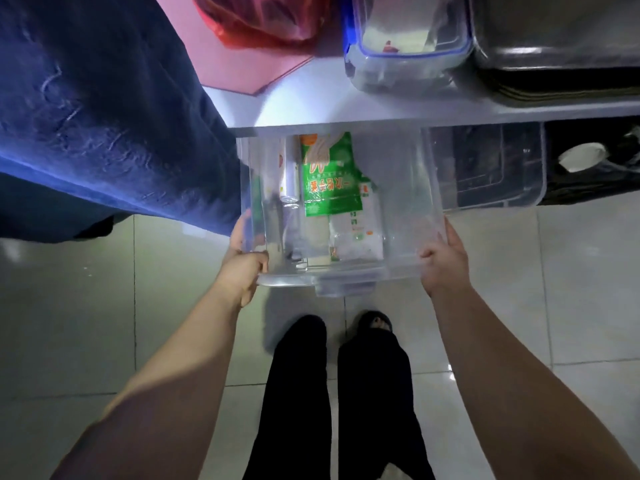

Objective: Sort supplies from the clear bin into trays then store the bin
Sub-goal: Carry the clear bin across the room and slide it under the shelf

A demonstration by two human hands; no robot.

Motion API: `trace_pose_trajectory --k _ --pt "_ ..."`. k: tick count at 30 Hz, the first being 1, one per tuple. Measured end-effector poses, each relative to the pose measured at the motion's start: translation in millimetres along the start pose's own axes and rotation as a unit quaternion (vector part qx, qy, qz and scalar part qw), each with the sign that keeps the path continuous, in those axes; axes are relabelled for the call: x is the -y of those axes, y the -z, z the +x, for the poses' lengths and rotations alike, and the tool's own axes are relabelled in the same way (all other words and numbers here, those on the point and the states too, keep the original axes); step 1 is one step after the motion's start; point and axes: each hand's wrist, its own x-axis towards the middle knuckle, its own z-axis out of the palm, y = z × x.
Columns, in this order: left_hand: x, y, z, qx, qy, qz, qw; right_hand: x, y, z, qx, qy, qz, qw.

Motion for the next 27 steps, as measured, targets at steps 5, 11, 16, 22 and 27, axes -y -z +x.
trace_pose_trajectory --k 5,11,16,22,27 --pt "3.6 -8.2 34.7 -0.042 0.012 -0.109 0.993 -4.1 -19.9 33.6 -0.055 -0.031 0.034 0.997" --pt "4.0 -7.7 45.2 -0.005 0.026 -0.180 0.983 -6.7 -32.1 34.5 -0.089 -0.030 0.023 0.995" --pt "0.4 -12.6 55.7 0.056 0.028 -0.302 0.951 -2.2 -36.9 46.2 -0.074 -0.033 0.020 0.997" --pt "11.0 -12.2 59.9 0.044 0.048 -0.293 0.954 -8.9 -25.0 41.9 -0.032 -0.032 0.048 0.998" --pt "-0.6 -18.6 45.3 -0.059 0.062 -0.145 0.986 -13.6 -1.3 18.8 0.035 -0.071 0.116 0.990"
